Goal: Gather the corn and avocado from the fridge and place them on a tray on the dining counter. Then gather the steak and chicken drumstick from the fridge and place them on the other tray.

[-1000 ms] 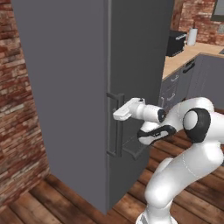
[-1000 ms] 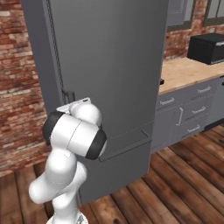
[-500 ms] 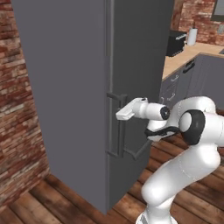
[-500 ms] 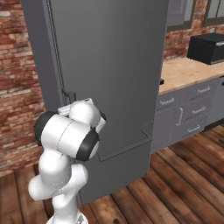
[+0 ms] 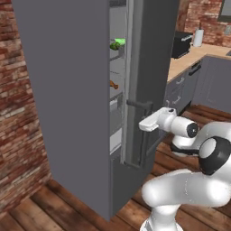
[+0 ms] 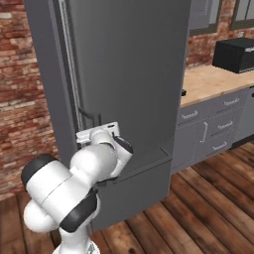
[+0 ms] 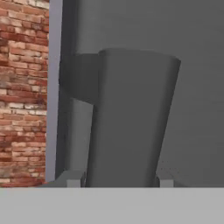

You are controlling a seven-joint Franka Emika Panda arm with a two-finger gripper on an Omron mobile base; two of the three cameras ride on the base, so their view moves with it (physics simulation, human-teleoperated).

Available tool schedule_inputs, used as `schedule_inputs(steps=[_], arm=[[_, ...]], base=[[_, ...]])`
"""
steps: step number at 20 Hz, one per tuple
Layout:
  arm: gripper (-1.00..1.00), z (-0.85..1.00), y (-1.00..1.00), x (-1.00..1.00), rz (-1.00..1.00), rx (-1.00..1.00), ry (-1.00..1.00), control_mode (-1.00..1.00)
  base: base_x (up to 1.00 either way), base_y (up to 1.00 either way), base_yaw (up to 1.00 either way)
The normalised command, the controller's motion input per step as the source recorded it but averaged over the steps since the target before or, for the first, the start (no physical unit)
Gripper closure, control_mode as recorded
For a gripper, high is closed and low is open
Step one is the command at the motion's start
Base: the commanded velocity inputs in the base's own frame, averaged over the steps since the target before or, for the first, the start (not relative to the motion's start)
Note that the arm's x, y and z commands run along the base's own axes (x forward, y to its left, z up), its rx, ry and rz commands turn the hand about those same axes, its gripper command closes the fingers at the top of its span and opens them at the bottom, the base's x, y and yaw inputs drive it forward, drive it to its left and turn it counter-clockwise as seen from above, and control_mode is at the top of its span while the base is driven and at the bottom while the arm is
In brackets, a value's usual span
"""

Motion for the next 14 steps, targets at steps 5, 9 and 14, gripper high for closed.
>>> schedule_inputs(steps=[5,9,14], arm=[[1.0,0.59,-0.85,-0.45,-0.23,0.0,0.0,-1.0],[1.0,0.6,-0.97,-0.47,-0.23,0.0,0.01,-1.0],[1.0,0.51,-0.99,-0.57,-0.24,0.0,0.01,-1.0]], base=[[0.0,0.0,0.0],[0.0,0.0,0.0],[0.0,0.0,0.0]])
